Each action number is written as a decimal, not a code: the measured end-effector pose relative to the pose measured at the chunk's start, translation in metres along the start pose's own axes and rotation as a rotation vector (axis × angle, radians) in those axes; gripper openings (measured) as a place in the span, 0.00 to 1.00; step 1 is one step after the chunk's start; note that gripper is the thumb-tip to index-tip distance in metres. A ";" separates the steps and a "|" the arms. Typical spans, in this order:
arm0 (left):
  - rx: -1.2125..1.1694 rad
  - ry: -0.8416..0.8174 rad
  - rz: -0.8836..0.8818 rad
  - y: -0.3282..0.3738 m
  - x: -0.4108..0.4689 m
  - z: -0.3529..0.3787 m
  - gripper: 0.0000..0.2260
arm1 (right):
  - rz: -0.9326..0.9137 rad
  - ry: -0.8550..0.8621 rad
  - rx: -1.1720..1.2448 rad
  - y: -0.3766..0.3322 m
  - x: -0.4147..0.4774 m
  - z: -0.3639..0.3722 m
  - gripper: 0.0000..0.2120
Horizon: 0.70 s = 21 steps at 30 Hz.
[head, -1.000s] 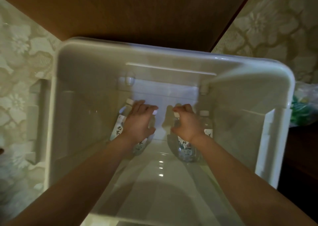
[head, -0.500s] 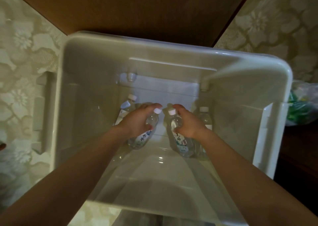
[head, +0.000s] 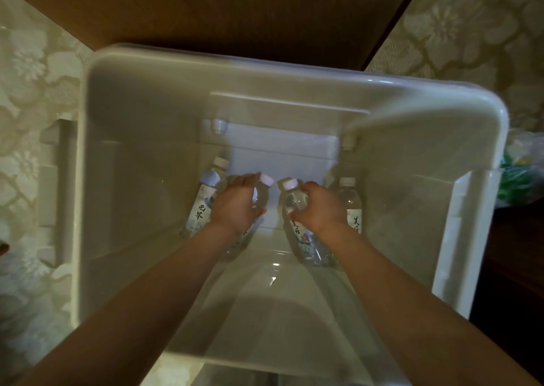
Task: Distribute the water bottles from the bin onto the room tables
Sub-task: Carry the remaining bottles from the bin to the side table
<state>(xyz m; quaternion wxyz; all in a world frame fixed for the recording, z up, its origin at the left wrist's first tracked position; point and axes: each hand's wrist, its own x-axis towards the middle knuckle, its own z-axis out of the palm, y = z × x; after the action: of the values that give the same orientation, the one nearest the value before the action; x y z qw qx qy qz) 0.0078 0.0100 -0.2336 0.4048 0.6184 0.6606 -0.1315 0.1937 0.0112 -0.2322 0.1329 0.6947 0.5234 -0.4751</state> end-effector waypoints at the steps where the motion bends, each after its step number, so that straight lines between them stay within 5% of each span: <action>1: 0.015 0.014 -0.023 0.000 -0.002 0.001 0.30 | 0.005 0.001 -0.003 0.000 0.000 0.001 0.27; 8: -0.035 0.055 -0.187 0.001 -0.006 0.007 0.25 | 0.032 -0.019 -0.020 -0.005 0.000 0.005 0.26; 21: -0.642 0.042 -0.256 -0.004 -0.021 -0.013 0.23 | -0.035 -0.042 0.139 -0.005 -0.018 -0.001 0.27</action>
<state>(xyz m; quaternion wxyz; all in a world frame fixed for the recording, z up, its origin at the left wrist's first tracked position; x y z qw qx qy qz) -0.0031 0.0031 -0.2121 0.5452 0.3743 0.7487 0.0462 0.1896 0.0030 -0.2158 0.0870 0.6829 0.4984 -0.5269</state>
